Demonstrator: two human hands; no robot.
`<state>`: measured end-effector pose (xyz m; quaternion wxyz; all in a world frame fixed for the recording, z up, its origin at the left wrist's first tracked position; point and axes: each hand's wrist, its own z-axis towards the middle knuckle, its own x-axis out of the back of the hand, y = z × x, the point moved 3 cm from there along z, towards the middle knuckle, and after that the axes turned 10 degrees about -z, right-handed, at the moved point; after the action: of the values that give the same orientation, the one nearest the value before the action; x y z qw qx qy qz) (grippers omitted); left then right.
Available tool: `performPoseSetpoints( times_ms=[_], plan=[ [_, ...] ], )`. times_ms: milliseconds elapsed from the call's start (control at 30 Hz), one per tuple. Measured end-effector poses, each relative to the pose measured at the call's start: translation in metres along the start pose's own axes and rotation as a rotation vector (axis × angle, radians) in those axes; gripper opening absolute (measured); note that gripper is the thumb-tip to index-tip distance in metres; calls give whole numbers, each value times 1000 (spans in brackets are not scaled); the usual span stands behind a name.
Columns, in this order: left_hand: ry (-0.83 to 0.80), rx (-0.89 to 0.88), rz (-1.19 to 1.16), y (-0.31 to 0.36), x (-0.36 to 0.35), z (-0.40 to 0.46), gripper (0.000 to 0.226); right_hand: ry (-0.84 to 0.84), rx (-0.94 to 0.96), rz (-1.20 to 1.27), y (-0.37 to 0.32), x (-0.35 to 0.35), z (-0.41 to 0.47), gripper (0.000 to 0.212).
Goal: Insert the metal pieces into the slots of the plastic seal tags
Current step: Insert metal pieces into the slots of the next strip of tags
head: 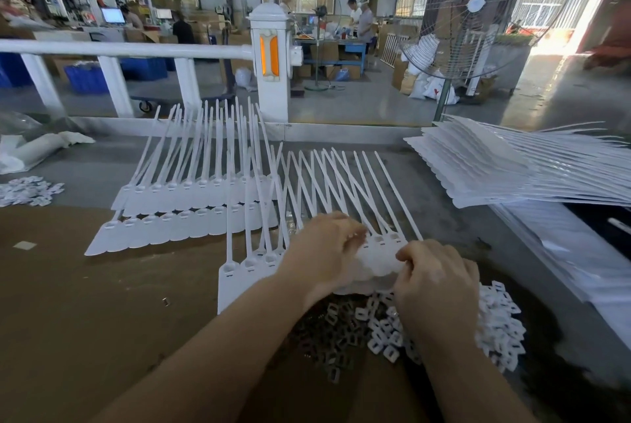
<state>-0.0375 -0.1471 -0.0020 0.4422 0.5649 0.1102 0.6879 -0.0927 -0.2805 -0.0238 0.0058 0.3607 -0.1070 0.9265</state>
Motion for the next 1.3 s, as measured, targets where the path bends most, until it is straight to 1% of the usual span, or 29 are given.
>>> performPoseSetpoints(
  times_ms=[100,167,233,267,333,400,467,533,633,700,733,800,833,967,1100,1200,1300],
  plan=[
    [187,166,9,-25,23,-3,26,-59,68,-6,-3,-3,-1,21],
    [254,304,112,-44,38,-7,30,-85,97,-8,-4,-5,-1,18],
    [211,467,238,-62,48,-11,41,-118,107,-15,-3,-7,-2,13],
    [186,542,258,-69,51,-13,46,-135,103,-22,-3,-7,-2,10],
    [183,674,200,-79,56,-19,52,-149,83,-41,-2,-8,-2,5],
    [189,749,132,-84,59,-24,51,-159,36,-65,-1,-8,-2,13],
    [171,777,135,-88,60,-26,49,-166,-19,-103,0,-7,-2,10],
    [200,789,82,-90,62,-26,47,-205,-68,-140,0,-7,-3,9],
    [297,808,3,-90,64,-23,44,-271,-85,-153,1,-9,-3,15],
    [373,778,-40,-90,66,-23,41,-282,-99,-120,2,-8,-2,19],
    [411,750,-100,-89,66,-24,40,-278,-108,-93,2,-8,-2,19],
    [465,674,-214,-87,66,-26,41,-248,-123,-31,3,-7,-1,18],
    [492,638,-234,-85,67,-27,42,-223,-128,2,4,-6,0,18],
    [614,516,-206,-71,71,-31,46,-110,-113,100,4,-3,1,18],
    [662,446,-288,-57,74,-31,45,-24,-131,162,3,2,3,19],
    [702,407,-360,-52,75,-29,41,5,-176,217,5,5,4,20],
    [724,370,-429,-52,76,-25,44,13,-207,263,6,7,5,20]
  ],
)
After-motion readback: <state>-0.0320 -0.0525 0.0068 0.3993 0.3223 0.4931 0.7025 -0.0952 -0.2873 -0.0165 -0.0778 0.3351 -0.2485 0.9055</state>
